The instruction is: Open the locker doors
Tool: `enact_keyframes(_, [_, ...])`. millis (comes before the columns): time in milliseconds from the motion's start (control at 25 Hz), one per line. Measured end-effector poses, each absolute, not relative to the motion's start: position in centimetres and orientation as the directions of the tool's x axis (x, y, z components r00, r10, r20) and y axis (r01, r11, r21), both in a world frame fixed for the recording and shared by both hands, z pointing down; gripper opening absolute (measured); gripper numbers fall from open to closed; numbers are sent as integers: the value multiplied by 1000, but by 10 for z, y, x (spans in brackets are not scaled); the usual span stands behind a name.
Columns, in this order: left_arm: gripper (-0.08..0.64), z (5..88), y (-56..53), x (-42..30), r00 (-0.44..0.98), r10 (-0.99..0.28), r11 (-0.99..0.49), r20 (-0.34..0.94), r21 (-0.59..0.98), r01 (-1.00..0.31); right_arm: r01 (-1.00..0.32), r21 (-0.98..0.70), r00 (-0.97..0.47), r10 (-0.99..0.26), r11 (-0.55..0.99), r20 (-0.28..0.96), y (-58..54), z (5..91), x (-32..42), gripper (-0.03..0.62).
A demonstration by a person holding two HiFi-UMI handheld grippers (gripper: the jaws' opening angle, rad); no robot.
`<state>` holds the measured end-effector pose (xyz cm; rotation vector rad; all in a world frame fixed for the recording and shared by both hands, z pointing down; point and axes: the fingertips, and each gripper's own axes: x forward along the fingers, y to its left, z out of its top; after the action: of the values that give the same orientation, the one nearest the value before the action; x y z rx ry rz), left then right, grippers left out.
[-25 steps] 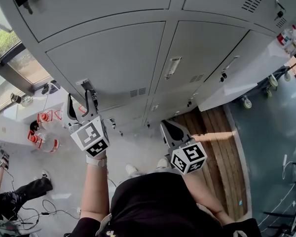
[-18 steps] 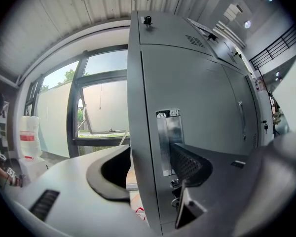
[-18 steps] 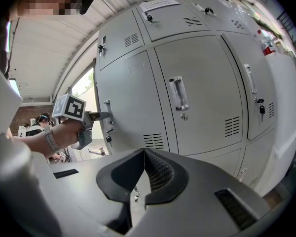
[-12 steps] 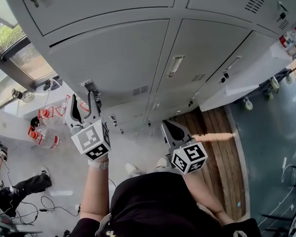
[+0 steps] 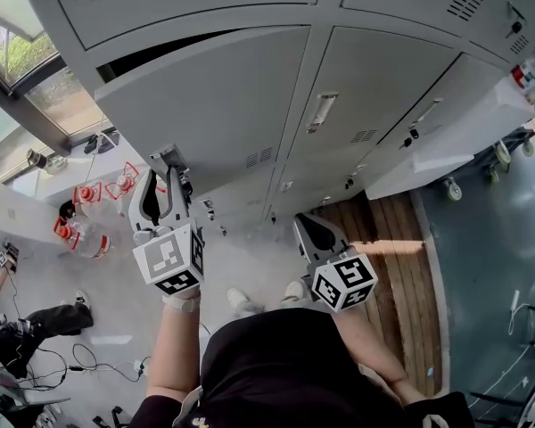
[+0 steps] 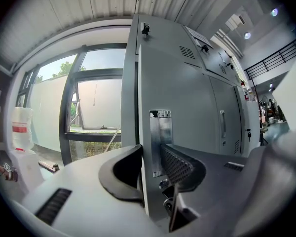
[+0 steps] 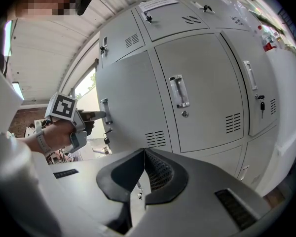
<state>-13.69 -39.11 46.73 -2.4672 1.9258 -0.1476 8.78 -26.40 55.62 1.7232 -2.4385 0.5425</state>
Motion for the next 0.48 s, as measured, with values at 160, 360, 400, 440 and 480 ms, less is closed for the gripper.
enact_keyframes(160, [133, 467, -374, -132, 259, -963, -263, 70, -54, -963, -927, -235, -353, -888, 292, 293, -259, 560, 83, 28])
enact_keyframes(360, [117, 465, -354, -128, 325, -943, -329, 70, -48, -943, -929, -238, -348, -889, 284, 298, -251, 564, 71, 28])
enact_keyframes(400, [110, 465, -350, -127, 341, -937, -345, 68, -42, -938, -930, -240, -344, -890, 279, 300, -249, 565, 69, 28])
enact_keyframes(440, [104, 464, -347, -126, 357, -932, -360, 66, -34, -932, -931, -241, -339, -891, 272, 302, -248, 567, 67, 28])
enact_keyframes(480, [101, 464, -344, -125, 373, -926, -375, 63, -28, -927, -933, -243, -332, -893, 264, 303, -246, 568, 66, 28])
